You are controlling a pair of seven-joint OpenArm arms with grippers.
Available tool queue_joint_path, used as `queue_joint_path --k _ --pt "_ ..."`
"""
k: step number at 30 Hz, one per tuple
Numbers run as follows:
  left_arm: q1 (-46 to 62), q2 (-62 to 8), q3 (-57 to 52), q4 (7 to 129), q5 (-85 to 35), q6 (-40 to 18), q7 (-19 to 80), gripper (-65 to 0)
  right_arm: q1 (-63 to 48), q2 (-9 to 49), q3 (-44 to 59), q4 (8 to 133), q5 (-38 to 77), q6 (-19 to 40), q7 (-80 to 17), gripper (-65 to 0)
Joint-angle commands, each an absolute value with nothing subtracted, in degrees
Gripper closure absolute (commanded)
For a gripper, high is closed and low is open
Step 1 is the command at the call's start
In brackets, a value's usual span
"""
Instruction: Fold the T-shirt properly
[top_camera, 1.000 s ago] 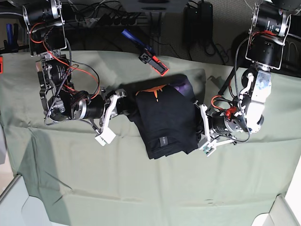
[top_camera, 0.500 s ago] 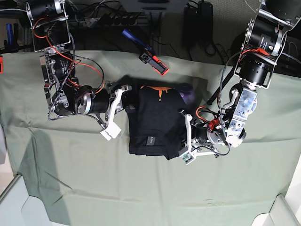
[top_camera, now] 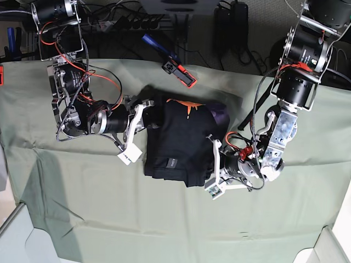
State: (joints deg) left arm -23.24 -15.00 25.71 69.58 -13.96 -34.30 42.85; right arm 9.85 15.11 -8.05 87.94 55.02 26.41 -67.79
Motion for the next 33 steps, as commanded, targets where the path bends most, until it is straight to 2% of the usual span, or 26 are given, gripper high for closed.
queue_joint_path --k 1,10,16,25,33 --pt "-25.43 -15.94 25.41 70.85 -14.50 -33.12 42.63 0.0 11.09 15.55 -7.03 89.30 55.81 31.48 -66.85 0.0" --pt "-26.48 -21.56 25.32 77.01 -20.62 -31.68 46.28 0.0 12.29 15.73 1.45 89.78 55.29 31.51 -66.50 0.0" --pt "-24.08 -25.63 21.58 85.03 -24.97 -30.85 50.43 0.0 12.97 20.12 5.48 89.82 55.20 31.51 -66.54 0.0" --pt "-10.52 -32.64 10.81 99.39 -29.47 -33.43 51.99 0.0 11.64 27.86 11.46 90.24 56.14 31.51 -67.59 0.0" --pt "5.02 -36.36 -0.16 112.95 -33.01 -35.35 53.60 0.0 2.76 29.98 11.84 97.54 55.88 31.51 -67.99 0.0"
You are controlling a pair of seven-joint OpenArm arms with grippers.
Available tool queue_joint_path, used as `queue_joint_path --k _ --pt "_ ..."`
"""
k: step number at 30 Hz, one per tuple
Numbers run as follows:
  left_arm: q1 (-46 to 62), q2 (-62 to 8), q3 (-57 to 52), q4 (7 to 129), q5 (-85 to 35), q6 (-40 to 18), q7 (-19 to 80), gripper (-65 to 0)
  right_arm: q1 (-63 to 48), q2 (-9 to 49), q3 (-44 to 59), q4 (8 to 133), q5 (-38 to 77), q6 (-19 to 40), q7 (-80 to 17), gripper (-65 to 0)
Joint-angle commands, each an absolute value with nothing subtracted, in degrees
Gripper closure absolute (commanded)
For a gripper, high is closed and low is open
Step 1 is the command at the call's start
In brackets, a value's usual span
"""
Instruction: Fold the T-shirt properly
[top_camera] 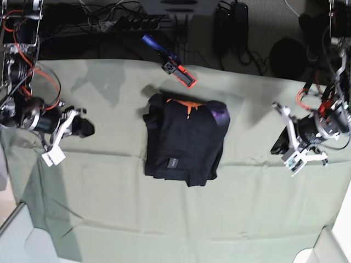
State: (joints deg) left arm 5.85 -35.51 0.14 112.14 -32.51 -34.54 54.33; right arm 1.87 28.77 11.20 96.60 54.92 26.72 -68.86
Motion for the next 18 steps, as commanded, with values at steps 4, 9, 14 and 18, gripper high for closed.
queue_joint_path --k 4,9,14,18 --pt "11.77 -36.36 -4.80 115.98 -35.40 -36.53 54.98 0.0 -2.35 30.02 13.82 101.97 55.48 31.51 -68.01 0.0" --pt "19.35 -36.36 -9.78 119.17 -35.66 -36.69 55.57 0.0 -8.05 30.00 18.06 104.73 55.55 31.48 -67.99 0.0" --pt "27.05 -36.23 -15.40 123.09 -37.93 -38.22 56.03 0.0 -15.14 29.98 21.52 106.50 56.49 31.51 -68.20 0.0" --pt "34.04 -36.03 -19.70 125.19 -39.48 -38.89 56.42 0.0 -22.28 29.98 23.53 110.41 56.55 31.51 -68.18 0.0"
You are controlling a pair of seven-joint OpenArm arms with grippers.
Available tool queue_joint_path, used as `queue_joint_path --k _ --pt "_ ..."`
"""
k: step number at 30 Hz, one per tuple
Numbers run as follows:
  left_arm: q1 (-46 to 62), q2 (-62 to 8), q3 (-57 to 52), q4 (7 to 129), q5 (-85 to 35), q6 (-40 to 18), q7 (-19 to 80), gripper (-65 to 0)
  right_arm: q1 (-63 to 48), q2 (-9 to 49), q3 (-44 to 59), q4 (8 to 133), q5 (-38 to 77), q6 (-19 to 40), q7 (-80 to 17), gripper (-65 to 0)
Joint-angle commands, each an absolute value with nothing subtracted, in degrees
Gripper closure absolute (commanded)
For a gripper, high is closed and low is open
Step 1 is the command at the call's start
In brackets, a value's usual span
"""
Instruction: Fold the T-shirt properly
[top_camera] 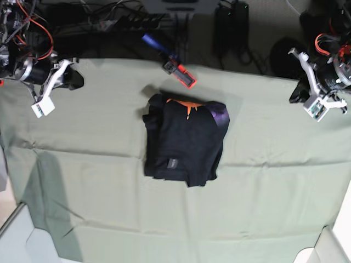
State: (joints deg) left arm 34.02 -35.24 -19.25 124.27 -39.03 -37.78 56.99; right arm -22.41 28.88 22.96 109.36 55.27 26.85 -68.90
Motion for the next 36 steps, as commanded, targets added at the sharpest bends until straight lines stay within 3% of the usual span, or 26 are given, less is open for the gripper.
queue_joint_path --k 1,16,22,31,36 --pt "35.81 -36.03 -20.56 125.29 -39.66 -39.13 56.45 0.0 -24.01 29.98 23.92 111.37 56.53 31.51 -68.16 0.0" --pt "58.59 -32.64 -23.38 123.15 -38.68 -39.94 56.25 0.0 -49.01 29.32 24.73 112.92 54.39 31.48 -66.63 0.0" --pt "57.19 -31.29 -22.59 109.47 -35.35 -39.92 53.82 0.0 -50.30 28.62 24.73 106.89 51.75 31.31 -65.08 0.0" --pt "49.36 -31.29 -16.95 86.39 -30.89 -39.66 54.46 0.0 -48.21 28.53 24.60 85.23 48.31 30.65 -63.59 0.0" --pt "42.81 -31.31 -7.05 75.24 -25.63 -35.16 57.23 0.0 -42.37 28.56 23.94 72.38 44.25 30.24 -63.86 0.0"
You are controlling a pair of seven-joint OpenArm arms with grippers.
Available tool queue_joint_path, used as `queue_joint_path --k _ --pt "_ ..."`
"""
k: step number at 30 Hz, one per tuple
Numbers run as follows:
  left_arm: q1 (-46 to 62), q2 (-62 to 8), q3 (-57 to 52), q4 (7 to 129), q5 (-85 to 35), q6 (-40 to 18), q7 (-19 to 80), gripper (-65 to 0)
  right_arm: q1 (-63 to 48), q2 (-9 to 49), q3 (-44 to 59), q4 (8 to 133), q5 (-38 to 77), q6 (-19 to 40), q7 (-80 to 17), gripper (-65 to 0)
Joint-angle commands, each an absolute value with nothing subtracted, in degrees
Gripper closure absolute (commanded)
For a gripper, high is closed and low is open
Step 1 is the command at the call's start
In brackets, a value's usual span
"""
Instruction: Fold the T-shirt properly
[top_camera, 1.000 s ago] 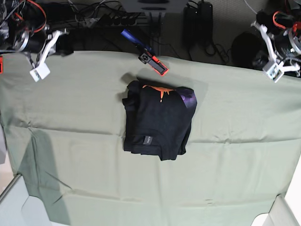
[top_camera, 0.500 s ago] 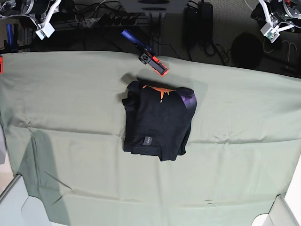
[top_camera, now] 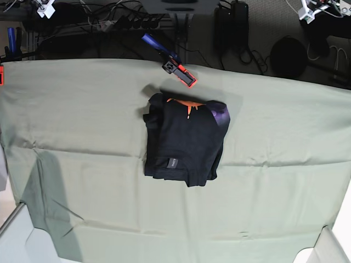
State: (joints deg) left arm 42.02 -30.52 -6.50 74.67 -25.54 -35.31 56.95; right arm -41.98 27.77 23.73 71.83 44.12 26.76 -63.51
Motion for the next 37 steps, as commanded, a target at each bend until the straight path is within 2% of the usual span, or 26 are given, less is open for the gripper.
queue_joint_path --k 1,5,9,12,19,27,32,37 --pt "41.25 -31.29 -4.47 73.01 -24.75 -34.68 57.30 0.0 -40.80 28.56 23.46 69.97 43.51 30.15 -64.18 0.0" --pt "34.04 -30.89 6.11 63.42 -22.37 -30.89 57.54 0.0 -33.82 28.56 19.20 60.34 40.58 28.42 -66.94 0.0" --pt "24.84 -27.49 14.00 51.42 -19.33 -30.59 60.23 0.0 -26.41 28.53 10.79 49.93 34.15 23.77 -67.11 0.0" --pt "17.17 -24.40 19.42 40.56 -17.69 -30.57 60.34 0.0 -20.53 28.42 3.84 42.19 33.43 21.08 -67.11 0.0" --pt "1.50 -17.08 31.22 21.41 -16.40 -28.71 57.91 0.0 -8.69 25.02 -3.75 29.47 33.47 20.75 -68.86 0.0" --pt "-7.53 -11.81 41.15 16.69 -16.47 -25.89 58.67 0.0 0.08 20.21 -3.90 22.11 33.41 20.71 -69.38 0.0" --pt "-9.39 -9.04 40.80 16.51 -16.49 -24.18 58.39 0.0 4.36 19.18 -3.88 21.17 33.36 20.73 -66.81 0.0" --pt "-8.99 -8.21 35.09 16.53 -14.00 -24.21 58.33 0.0 8.12 18.92 -3.88 21.17 33.43 20.73 -66.85 0.0"
